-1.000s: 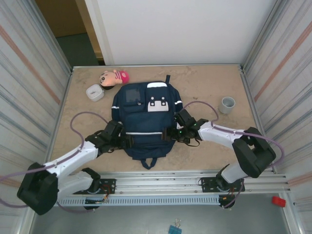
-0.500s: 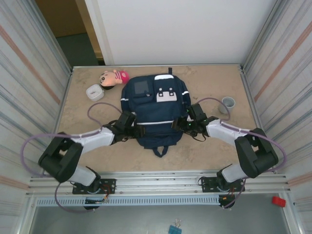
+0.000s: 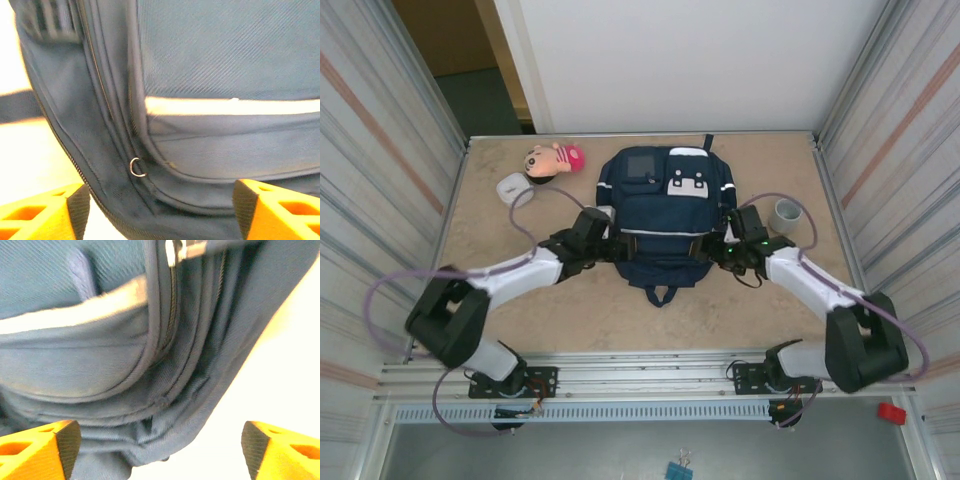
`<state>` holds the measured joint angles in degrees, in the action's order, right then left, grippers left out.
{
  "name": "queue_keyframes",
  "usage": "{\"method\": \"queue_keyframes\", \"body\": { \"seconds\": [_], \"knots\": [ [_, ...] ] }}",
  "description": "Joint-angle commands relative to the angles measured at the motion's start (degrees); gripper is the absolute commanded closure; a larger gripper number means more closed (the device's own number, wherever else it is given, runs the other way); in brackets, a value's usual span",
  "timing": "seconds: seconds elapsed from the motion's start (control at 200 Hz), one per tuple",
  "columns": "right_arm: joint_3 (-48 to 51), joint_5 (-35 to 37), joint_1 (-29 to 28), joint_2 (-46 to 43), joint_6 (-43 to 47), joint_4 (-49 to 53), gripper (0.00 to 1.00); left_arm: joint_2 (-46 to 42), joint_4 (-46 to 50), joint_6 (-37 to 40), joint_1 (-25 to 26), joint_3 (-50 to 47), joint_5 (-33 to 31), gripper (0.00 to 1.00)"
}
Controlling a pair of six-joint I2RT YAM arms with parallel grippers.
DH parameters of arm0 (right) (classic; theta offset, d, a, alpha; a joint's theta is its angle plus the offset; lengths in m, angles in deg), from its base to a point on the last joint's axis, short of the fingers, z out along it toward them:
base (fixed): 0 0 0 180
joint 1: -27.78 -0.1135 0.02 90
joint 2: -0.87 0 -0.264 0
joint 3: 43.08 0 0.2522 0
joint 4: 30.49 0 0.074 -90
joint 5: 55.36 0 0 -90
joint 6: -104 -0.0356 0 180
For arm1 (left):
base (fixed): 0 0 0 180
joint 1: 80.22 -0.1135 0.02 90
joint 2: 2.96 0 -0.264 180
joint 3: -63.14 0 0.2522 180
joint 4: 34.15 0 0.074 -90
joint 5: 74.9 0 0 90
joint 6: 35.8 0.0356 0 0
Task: Pack the student bag
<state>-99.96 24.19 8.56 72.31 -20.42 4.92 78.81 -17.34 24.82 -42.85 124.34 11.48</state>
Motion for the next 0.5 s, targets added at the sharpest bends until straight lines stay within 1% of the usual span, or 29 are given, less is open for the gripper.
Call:
{"method": "queue_keyframes", "body": {
  "seconds": [0.0, 0.015, 0.03, 0.05, 0.12, 0.17, 0.21, 0.266, 0.341, 0.376, 0.401, 0.431, 0.496],
  "knots": [
    [-3.79, 6.43, 3.14, -9.46, 6.98, 6.94, 0.07, -12.79, 5.65, 7.3, -0.1, -0.61, -13.86, 0.1],
    [-3.89, 7.36, 3.67, -10.8, 7.75, 7.07, 0.06, -14.2, 5.88, 8.23, -0.1, -1.08, -15.56, 0.07],
    [-3.79, 8.26, 4.13, -11.88, 8.42, 7.09, 0.0, -15.61, 5.99, 9.23, -0.1, -1.57, -17.16, 0.04],
    [-3.54, 9.67, 4.88, -13.66, 9.36, 6.9, 0.01, -17.37, 5.81, 10.86, -0.19, -2.42, -19.18, 0.02],
    [-1.34, 13.69, 7.51, -18.99, 12.65, 4.48, 0.01, -22.89, 3.13, 17.0, -0.62, -6.63, -25.52, 0.01],
    [1.78, 15.87, 9.63, -22.19, 15.16, -0.1, 0.01, -25.86, -0.06, 21.42, -1.17, -10.39, -29.68, 0.01],
    [4.93, 16.35, 11.73, -24.14, 16.96, -4.27, 0.01, -27.57, -2.95, 24.38, -1.85, -13.55, -31.77, 0.01],
    [9.3, 15.49, 14.84, -25.82, 18.46, -10.64, 0.01, -29.04, -7.79, 27.85, -2.77, -18.1, -33.3, 0.01],
    [15.31, 11.24, 19.59, -25.9, 19.57, -19.66, 0.01, -29.73, -13.42, 31.12, -4.08, -23.19, -33.96, 0.01],
    [18.0, 9.5, 21.41, -25.03, 20.11, -23.79, 0.01, -29.28, -17.56, 32.44, -4.87, -25.28, -34.59, 0.01],
    [19.79, 8.76, 22.33, -24.11, 20.56, -27.71, 0.01, -29.29, -16.44, 31.89, -5.27, -25.14, -35.41, 0.01],
    [21.71, 7.98, 23.21, -22.66, 21.3, -31.97, 0.01, -29.39, -15.55, 32.44, -5.91, -24.8, -33.98, 0.01],
    [25.43, 7.76, 23.88, -18.21, 23.9, -40.39, 0.01, -28.11, -21.23, 36.33, -7.76, -26.35, -31.53, 0.01]
  ]
}}
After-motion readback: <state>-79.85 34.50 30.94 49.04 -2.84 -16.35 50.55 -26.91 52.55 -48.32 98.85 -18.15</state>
